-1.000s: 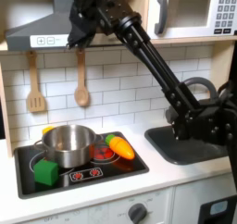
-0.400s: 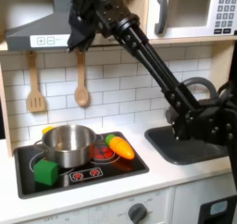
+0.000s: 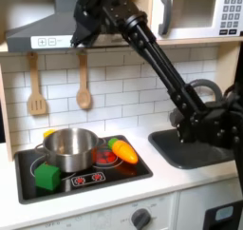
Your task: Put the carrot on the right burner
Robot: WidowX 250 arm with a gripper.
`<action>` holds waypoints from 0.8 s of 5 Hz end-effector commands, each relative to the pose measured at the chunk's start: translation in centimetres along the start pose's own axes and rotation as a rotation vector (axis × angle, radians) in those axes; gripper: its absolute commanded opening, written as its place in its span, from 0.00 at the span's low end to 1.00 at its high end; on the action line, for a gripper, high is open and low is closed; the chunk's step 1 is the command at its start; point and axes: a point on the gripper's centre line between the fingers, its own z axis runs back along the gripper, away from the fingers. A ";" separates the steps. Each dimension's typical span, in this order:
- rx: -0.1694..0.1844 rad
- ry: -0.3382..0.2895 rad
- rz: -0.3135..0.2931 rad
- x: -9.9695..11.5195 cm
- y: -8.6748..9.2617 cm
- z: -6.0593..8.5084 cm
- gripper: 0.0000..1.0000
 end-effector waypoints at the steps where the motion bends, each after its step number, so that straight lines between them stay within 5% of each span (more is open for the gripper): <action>1: -0.011 0.004 -0.004 -0.1 -0.6 -0.1 0.00; 4: -0.002 0.001 -0.010 0.1 -0.2 -0.1 0.00</action>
